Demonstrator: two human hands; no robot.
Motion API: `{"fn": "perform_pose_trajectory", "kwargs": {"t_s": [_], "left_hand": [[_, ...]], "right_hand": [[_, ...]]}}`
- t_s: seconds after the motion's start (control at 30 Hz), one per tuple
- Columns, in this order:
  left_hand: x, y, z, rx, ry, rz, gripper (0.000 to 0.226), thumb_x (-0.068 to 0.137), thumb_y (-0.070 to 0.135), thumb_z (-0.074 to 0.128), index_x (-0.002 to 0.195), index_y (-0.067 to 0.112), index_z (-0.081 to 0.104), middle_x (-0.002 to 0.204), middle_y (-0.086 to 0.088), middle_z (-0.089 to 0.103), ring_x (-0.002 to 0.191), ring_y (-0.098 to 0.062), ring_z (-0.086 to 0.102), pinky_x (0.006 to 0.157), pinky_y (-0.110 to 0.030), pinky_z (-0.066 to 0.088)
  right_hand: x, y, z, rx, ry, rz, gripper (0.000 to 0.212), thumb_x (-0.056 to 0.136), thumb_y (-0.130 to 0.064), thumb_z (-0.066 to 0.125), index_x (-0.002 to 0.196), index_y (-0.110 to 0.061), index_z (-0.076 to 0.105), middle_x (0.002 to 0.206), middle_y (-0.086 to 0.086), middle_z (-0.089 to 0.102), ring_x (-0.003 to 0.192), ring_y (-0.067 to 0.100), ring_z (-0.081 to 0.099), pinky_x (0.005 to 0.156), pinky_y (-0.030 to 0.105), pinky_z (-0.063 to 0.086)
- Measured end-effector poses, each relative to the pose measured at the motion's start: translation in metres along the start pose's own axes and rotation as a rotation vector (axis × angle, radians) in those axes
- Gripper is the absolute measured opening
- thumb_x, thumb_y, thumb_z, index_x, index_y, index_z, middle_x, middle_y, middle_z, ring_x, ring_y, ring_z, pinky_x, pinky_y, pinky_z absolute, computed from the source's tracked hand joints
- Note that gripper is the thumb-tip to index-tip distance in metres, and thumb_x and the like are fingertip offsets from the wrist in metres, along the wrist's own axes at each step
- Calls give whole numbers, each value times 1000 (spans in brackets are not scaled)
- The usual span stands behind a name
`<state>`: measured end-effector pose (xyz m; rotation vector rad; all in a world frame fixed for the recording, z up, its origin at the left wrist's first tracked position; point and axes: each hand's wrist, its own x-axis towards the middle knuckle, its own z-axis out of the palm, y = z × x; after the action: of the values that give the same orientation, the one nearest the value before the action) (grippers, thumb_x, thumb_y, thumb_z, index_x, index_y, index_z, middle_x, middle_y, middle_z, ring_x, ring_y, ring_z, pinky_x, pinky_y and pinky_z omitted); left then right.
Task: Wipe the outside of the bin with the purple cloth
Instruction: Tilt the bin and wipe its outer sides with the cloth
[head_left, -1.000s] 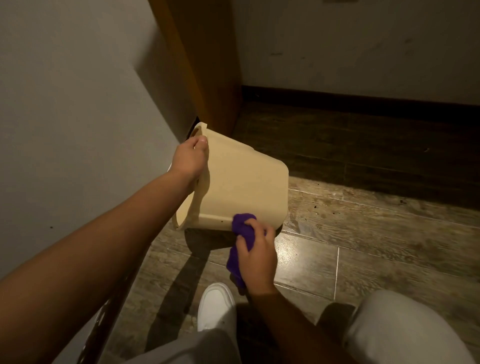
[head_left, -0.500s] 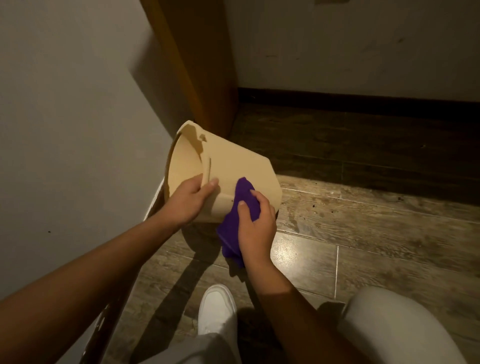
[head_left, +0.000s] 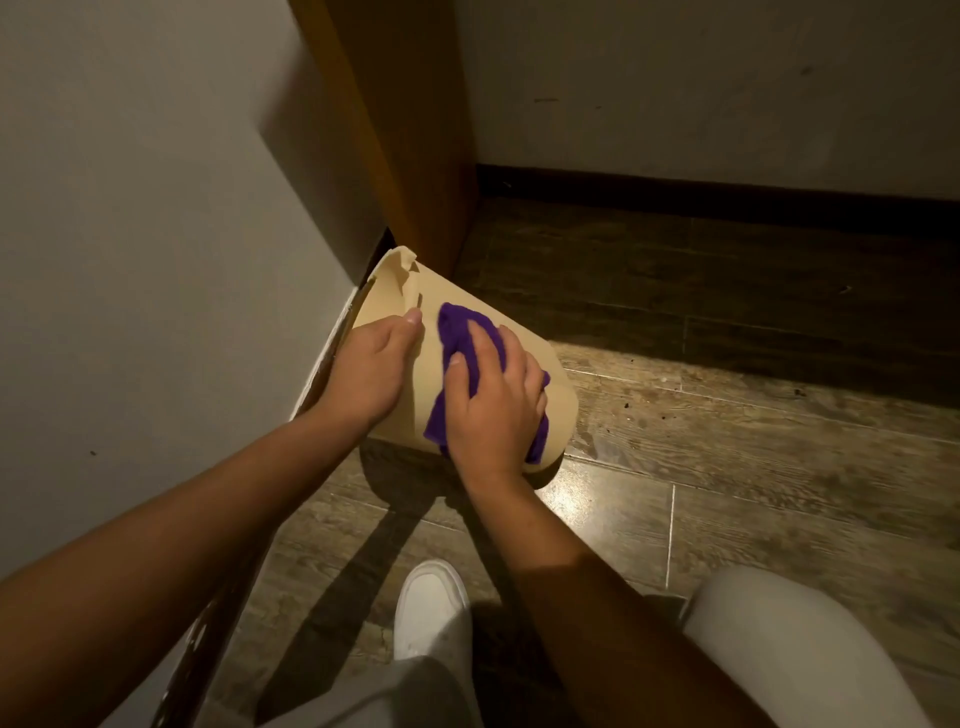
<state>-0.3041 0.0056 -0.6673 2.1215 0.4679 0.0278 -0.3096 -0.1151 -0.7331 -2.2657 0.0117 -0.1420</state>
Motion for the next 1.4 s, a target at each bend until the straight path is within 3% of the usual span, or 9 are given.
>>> {"fn": "perform_pose_trajectory", "kwargs": {"t_s": [0.3,0.53,0.67,0.77,0.9,0.97,1.2,1.3,1.4], "left_hand": [[6,-13,-8,-47,107,-120,41,99,58,41,87,33,72,97,15,65,89,-11,56,64,-28,33],[13,-14,-15,1,159,-137,48,101,53,42,102,16,74,105,-2,66,91,-16,56,64,-29,34],[22,2,-26,99,130,-162,49,103,51,42,104,13,73,103,-7,66,97,-26,60,79,-38,41],[33,23,-37,94,77,-187,40,101,54,46,91,23,69,92,-1,66,92,-26,63,83,-41,45],[38,38,-37,81,-114,-124,51,98,56,52,137,24,58,124,-5,64,105,-28,64,96,-53,51],[29,32,-31,119,-130,-73,54,101,56,45,142,21,56,128,-6,63,111,-30,61,100,-54,47],[16,21,-32,53,-11,-29,48,105,57,30,109,28,68,98,16,62,93,-6,58,81,-31,40],[17,25,-24,81,24,143,39,110,38,34,96,25,68,88,6,68,82,-4,62,69,-19,43],[19,22,-24,84,56,181,40,111,32,35,85,25,65,80,4,67,69,3,62,61,-10,42]], "right_hand": [[31,78,-2,-90,-57,276,46,105,-48,39,140,-27,58,152,4,50,137,30,43,104,53,45],[25,118,-3,-60,-99,512,50,109,-47,32,149,-22,46,139,15,57,119,38,59,91,45,47],[21,125,-14,-39,-67,610,46,108,-43,39,147,-21,48,134,14,58,115,36,61,84,40,44],[34,109,-29,72,66,531,45,106,-44,46,146,-23,51,133,8,59,116,30,61,83,36,44],[48,74,-43,253,71,429,42,103,-46,50,141,-29,54,127,0,63,108,21,64,89,45,58],[46,62,-47,331,41,424,41,103,-45,52,140,-29,55,126,0,63,107,20,65,88,46,60],[54,-16,-48,360,8,6,41,104,-45,48,142,-32,56,138,-4,58,114,12,60,90,35,54],[41,-46,-27,196,-41,-173,43,105,-42,43,145,-29,55,149,0,54,126,20,56,94,39,50],[22,-45,-12,97,-32,-137,43,106,-41,45,146,-27,54,156,4,48,137,26,47,101,48,49]]}}
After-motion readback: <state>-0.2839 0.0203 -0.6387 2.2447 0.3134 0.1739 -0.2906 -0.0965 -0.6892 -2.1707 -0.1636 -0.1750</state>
